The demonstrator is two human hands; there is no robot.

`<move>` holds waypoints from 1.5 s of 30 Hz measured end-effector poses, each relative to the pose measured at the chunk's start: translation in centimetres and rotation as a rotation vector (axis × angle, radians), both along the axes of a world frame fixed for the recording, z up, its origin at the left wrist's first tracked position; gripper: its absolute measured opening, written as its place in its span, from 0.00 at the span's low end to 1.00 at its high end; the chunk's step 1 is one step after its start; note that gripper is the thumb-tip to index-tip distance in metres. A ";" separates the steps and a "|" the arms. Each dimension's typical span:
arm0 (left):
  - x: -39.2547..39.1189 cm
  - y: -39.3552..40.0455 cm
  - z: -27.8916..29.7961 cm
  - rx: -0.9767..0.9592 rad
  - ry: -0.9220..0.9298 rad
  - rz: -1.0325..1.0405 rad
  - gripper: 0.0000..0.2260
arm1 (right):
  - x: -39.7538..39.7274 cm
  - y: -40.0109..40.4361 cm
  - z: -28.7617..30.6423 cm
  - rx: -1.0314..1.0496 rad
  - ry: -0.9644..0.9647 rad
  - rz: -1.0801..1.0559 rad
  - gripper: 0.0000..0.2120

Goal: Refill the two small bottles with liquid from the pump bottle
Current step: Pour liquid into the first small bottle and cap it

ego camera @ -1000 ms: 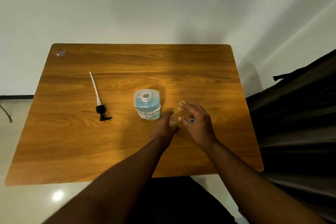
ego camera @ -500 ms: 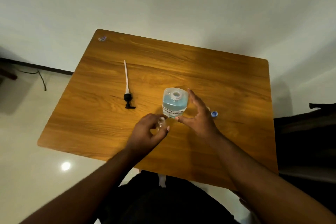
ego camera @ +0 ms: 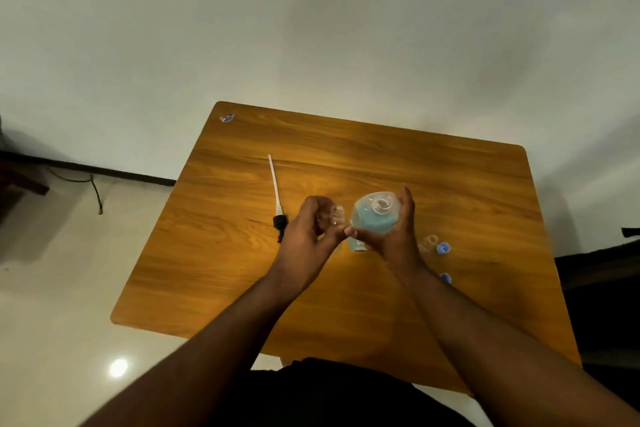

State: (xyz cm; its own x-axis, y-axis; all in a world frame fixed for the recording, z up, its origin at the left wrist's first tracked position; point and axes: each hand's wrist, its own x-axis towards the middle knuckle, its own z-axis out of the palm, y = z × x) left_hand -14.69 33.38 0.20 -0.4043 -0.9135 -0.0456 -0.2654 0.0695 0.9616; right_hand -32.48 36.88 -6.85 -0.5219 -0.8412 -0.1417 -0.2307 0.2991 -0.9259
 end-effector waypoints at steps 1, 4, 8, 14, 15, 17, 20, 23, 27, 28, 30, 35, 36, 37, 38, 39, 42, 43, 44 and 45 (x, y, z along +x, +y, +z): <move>0.0 -0.4 0.0 0.000 0.004 0.008 0.14 | 0.6 0.0 -0.1 -0.009 0.025 -0.048 0.63; -0.1 -1.5 0.4 0.014 0.048 0.002 0.13 | 2.8 0.0 -0.4 -0.066 0.089 -0.172 0.62; -0.1 -2.3 0.8 0.007 0.044 -0.040 0.13 | 4.7 -1.0 -0.3 -0.113 0.051 -0.297 0.60; 0.1 -2.7 0.7 0.021 0.003 -0.077 0.14 | 4.3 -2.3 -0.5 -0.096 0.123 -0.319 0.53; 0.1 -2.7 0.7 0.020 0.007 -0.071 0.14 | 4.1 -2.4 -0.7 -0.080 0.133 -0.319 0.52; 0.0 -2.6 0.8 0.023 0.022 -0.056 0.14 | 3.8 -2.4 -0.7 -0.050 0.156 -0.307 0.51; -0.3 -2.4 1.0 0.027 0.040 -0.026 0.13 | 3.0 -2.8 -0.5 -0.037 0.186 -0.269 0.48; -0.2 -2.2 1.4 0.053 0.043 -0.019 0.13 | 2.2 -2.8 0.1 -0.067 0.251 -0.163 0.46; 0.2 -2.4 3.3 0.112 0.079 -0.047 0.14 | 1.7 -2.1 2.9 -0.204 0.445 0.056 0.42; 0.3 -2.5 4.1 0.118 0.096 -0.069 0.14 | 1.4 -2.1 4.1 -0.241 0.505 0.117 0.39; 0.5 -2.6 5.8 0.110 0.125 -0.116 0.17 | 0.8 -2.4 6.7 -0.308 0.625 0.210 0.37; 0.9 -2.8 8.9 0.063 0.152 -0.173 0.19 | -1.0 -3.4 12.2 -0.393 0.870 0.279 0.37; 0.8 -2.8 9.3 0.054 0.160 -0.174 0.19 | -1.2 -3.6 13.0 -0.400 0.916 0.285 0.37; 0.8 -2.8 9.7 0.047 0.168 -0.170 0.20 | -1.4 -3.8 13.8 -0.404 0.963 0.290 0.37; 0.6 -2.9 10.1 0.040 0.177 -0.164 0.20 | -1.6 -4.0 14.5 -0.412 1.007 0.297 0.37; 0.5 -3.0 10.5 0.034 0.184 -0.159 0.20 | -1.7 -4.2 15.1 -0.423 1.043 0.306 0.37; 0.3 -3.1 11.6 0.034 0.195 -0.151 0.20 | -1.9 -4.6 16.6 -0.457 1.116 0.324 0.37; 0.3 -3.2 11.9 0.045 0.207 -0.147 0.20 | -1.9 -4.8 16.9 -0.466 1.136 0.327 0.37; 0.3 -3.2 12.2 0.056 0.217 -0.142 0.20 | -1.8 -4.8 17.2 -0.473 1.156 0.330 0.37; 0.4 -3.2 12.4 0.061 0.224 -0.134 0.20 | -1.8 -4.9 17.4 -0.481 1.176 0.332 0.37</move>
State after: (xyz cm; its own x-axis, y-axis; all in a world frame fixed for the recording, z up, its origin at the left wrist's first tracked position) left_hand -14.30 30.14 12.58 -0.5276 -0.8494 0.0049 -0.0382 0.0294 0.9988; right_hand -34.28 31.93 10.59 0.1136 -0.7910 0.6011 -0.9660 -0.2294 -0.1193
